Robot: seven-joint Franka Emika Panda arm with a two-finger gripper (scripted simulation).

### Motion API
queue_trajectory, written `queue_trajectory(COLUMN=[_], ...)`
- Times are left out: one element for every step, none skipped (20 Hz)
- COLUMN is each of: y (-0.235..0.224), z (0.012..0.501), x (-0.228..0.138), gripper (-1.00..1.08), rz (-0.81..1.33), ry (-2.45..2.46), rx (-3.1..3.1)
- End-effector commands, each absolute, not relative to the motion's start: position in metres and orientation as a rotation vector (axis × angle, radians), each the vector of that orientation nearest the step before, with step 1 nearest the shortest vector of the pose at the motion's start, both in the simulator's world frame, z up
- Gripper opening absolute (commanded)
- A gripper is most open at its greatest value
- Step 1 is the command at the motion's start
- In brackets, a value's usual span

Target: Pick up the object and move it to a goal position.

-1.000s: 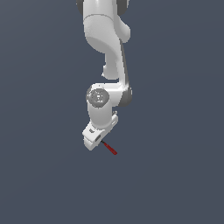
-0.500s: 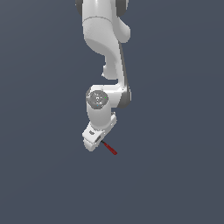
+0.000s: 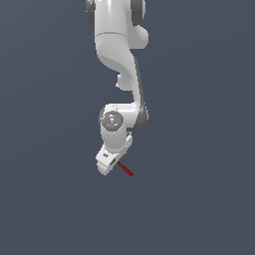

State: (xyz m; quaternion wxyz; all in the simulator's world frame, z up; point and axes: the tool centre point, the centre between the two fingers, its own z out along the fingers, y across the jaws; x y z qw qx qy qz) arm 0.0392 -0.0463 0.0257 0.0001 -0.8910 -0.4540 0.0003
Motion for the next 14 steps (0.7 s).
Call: queue_trajectory(y=[-0.0464,-0.0465,-0.0466,-0.0466,-0.0466,-0.0466,-0.0466,-0.0466,-0.0466,-0.0466,-0.0466,-0.0466,-0.0466,-0.0466], z=[0.0157,0.0133,0.0116,0.0107,0.0104,0.0104,0.0104,0.0104,0.0104,0.0104,0.0104,0.0104,0.0104,0.0104], x=[0.0392,0.0393,0.0395,0.0399,0.0402,0.0404,0.0404,0.0404,0.0404,0.0404,0.0404,0.0404,0.0404,0.0404], gripper=[1.00,1.00,1.00,1.00,1.00,1.00,-1.00,-1.00,-1.00,-1.00,-1.00,-1.00,-1.00,-1.00], rz=[0.000,0.000,0.000,0.000,0.000,0.000,0.000,0.000,0.000,0.000,0.000,0.000,0.000,0.000], ry=[-1.428,-1.428,-1.428,-1.428,-1.428,-1.428,-1.428,-1.428,-1.428,-1.428,-1.428,-1.428,-1.428,-1.428], rx=[-2.799,-2.799,-2.799,-2.799,-2.799,-2.799,-2.799,-2.799,-2.799,-2.799,-2.799,-2.799,-2.799,-2.799])
